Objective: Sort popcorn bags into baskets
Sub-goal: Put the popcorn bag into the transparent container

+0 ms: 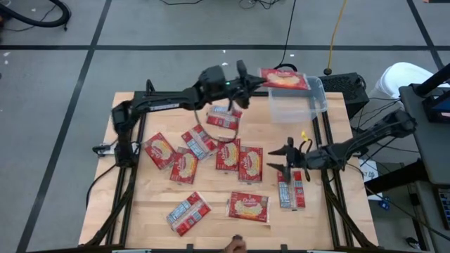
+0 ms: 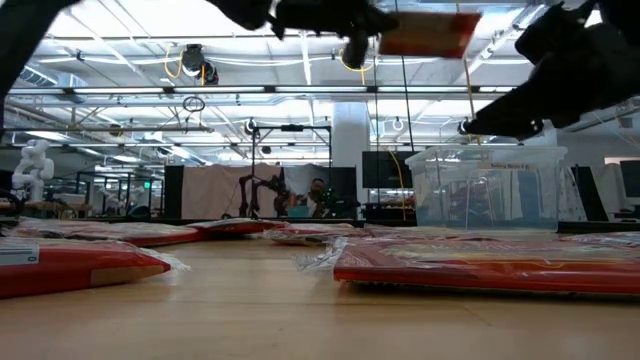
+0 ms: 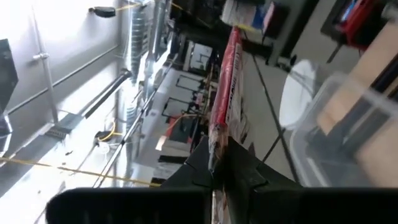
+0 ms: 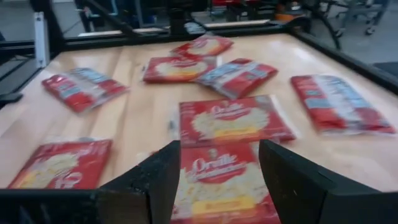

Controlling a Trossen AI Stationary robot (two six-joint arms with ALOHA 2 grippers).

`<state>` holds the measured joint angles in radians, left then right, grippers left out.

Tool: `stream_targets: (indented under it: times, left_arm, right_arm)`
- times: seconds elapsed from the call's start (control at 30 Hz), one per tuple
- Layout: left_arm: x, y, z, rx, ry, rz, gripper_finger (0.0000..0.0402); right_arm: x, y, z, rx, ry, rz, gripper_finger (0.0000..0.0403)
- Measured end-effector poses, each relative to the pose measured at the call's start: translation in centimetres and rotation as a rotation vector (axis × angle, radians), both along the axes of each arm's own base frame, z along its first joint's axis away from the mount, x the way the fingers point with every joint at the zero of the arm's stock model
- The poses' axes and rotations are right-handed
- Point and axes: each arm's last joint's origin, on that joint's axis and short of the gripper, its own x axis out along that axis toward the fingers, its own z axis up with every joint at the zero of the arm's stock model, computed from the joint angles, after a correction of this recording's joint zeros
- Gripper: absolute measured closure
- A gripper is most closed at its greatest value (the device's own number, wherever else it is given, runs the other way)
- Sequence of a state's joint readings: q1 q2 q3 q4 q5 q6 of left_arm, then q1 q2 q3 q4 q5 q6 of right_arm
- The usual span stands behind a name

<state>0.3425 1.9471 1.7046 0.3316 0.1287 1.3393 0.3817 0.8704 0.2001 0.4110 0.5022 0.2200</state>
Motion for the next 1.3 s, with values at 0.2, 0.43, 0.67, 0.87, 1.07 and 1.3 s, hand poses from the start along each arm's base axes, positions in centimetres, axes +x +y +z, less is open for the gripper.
stream_targets:
  times: [0.2,0.43,0.67,0.87,1.07,1.3]
  left_arm:
    - [4.3,1.9,-3.3,0.193,0.084,0.080,0.0384]
    - [7.4,3.6,-8.1,0.398,0.205,0.114,0.0372]
    - [7.5,4.3,-9.8,0.394,0.273,0.054,0.0367]
    - [7.0,5.3,-10.2,0.290,0.291,0.027,0.0366]
    - [7.1,5.3,-10.0,0.246,0.252,-0.011,0.0365]
    - [6.9,5.2,-10.9,0.160,0.326,-0.022,0.0364]
  right_arm:
    - [-0.2,1.2,-0.7,-0.005,0.028,-0.002,0.0195]
    - [-0.6,2.4,-0.9,0.029,0.032,0.035,0.0195]
    - [-1.3,3.5,-1.1,0.101,0.037,0.090,0.0195]
    - [-1.5,3.9,-1.1,0.126,0.040,0.111,0.0195]
    - [-1.6,3.9,-1.2,0.121,0.048,0.112,0.0195]
    - [-1.6,3.9,-1.2,0.119,0.050,0.112,0.0195]
